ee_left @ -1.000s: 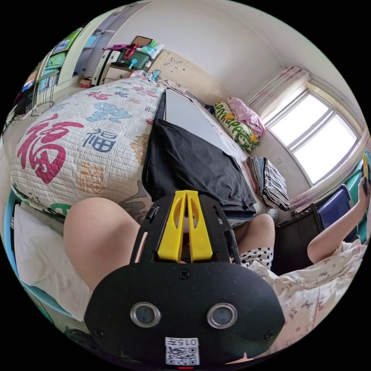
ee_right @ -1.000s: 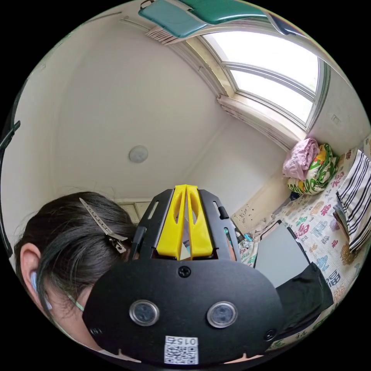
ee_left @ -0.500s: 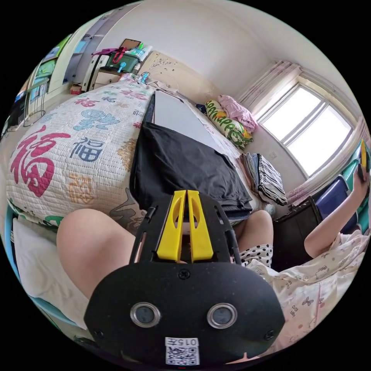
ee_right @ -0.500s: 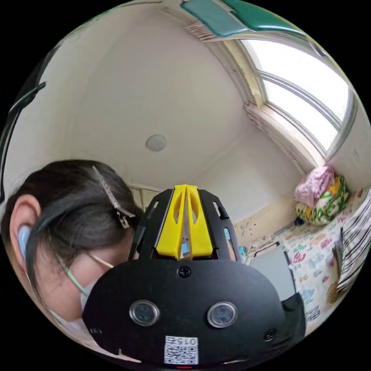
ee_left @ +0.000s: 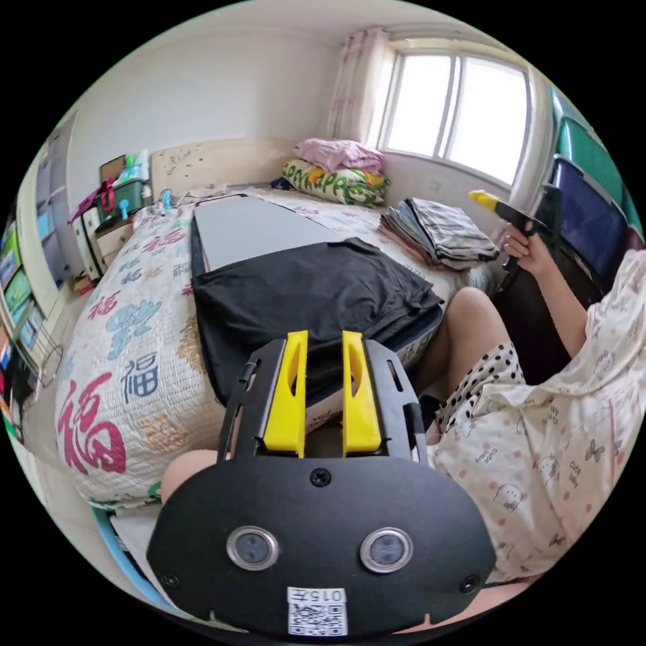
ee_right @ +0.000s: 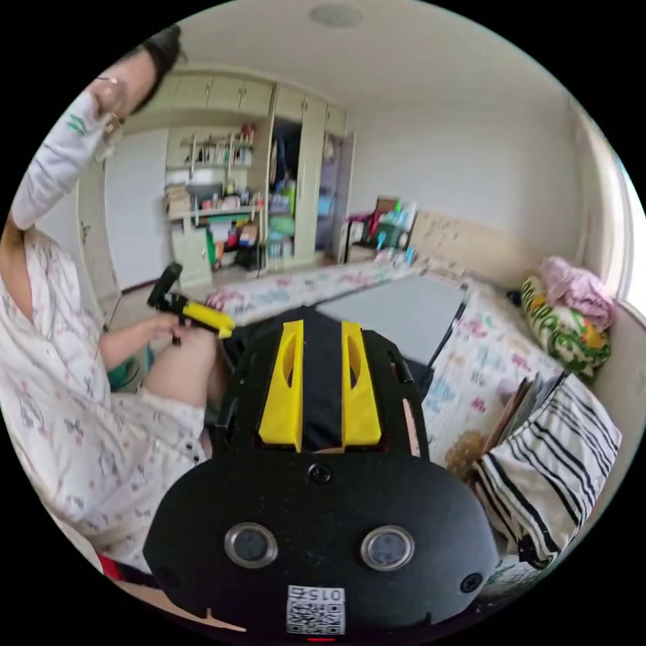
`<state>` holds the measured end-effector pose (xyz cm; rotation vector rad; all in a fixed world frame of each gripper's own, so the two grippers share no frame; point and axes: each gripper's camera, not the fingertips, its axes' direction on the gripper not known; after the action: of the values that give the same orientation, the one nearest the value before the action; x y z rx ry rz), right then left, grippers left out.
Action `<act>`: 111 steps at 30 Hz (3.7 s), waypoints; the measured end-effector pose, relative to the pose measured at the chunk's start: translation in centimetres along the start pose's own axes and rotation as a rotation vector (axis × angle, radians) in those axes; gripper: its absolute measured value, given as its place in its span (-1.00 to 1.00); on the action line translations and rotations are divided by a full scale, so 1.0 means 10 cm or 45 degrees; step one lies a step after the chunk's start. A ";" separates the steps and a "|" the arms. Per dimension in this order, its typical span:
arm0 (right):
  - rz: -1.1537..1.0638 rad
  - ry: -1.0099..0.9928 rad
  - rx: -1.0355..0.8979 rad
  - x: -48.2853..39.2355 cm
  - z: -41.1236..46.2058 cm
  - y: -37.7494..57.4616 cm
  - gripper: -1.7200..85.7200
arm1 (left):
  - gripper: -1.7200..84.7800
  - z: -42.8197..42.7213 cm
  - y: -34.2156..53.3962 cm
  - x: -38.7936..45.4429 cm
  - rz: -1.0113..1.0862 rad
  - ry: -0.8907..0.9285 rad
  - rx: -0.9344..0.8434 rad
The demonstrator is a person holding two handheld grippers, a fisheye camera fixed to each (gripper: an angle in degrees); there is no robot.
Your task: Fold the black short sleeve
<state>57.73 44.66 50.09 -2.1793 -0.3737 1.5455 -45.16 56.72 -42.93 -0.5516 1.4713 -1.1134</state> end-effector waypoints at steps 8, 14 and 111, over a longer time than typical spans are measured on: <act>-0.140 -0.195 -0.430 0.58 1.13 0.19 -0.72 | -0.75 0.81 -1.04 0.00 0.252 0.171 -0.241; -0.165 -0.262 -0.601 1.08 1.64 0.15 -0.73 | -0.75 1.55 -1.59 0.00 0.384 0.174 -0.471; 0.610 0.670 -0.670 6.65 4.54 -5.26 -0.98 | -0.97 6.57 -3.49 -4.71 -0.556 -0.262 -0.242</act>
<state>39.27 129.63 9.04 -3.1560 -0.0862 1.0760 19.16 59.36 17.19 -1.1281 1.3150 -1.2118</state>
